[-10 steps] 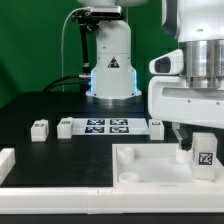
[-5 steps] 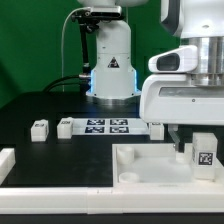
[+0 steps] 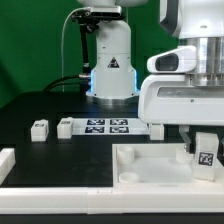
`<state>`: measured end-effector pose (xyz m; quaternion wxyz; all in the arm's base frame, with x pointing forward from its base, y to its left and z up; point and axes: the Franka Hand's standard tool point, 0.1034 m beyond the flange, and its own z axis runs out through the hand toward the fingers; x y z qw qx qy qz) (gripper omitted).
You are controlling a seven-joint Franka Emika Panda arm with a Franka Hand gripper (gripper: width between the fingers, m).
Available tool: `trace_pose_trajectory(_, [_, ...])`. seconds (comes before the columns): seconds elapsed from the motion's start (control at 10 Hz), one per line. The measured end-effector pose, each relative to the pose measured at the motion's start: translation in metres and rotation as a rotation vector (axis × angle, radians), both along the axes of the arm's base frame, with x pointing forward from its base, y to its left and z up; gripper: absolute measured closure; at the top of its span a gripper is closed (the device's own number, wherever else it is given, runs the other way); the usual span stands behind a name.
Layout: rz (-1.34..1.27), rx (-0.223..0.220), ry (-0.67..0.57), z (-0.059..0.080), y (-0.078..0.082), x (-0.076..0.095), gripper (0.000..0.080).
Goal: Assemble one leg
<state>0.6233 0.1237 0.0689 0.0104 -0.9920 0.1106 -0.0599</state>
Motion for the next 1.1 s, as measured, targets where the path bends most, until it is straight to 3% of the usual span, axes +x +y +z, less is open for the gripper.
trace_pose_trajectory(0.2, [-0.029, 0.003, 0.000, 0.0000, -0.0002, 0.0000, 0.0508])
trace_pose_trajectory(0.9, [-1.082, 0.114, 0.009, -0.0020, -0.0003, -0.0026, 0.0508])
trace_pose_trajectory(1.1, [-1.203, 0.132, 0.011, -0.0022, -0.0001, -0.0029, 0.0508])
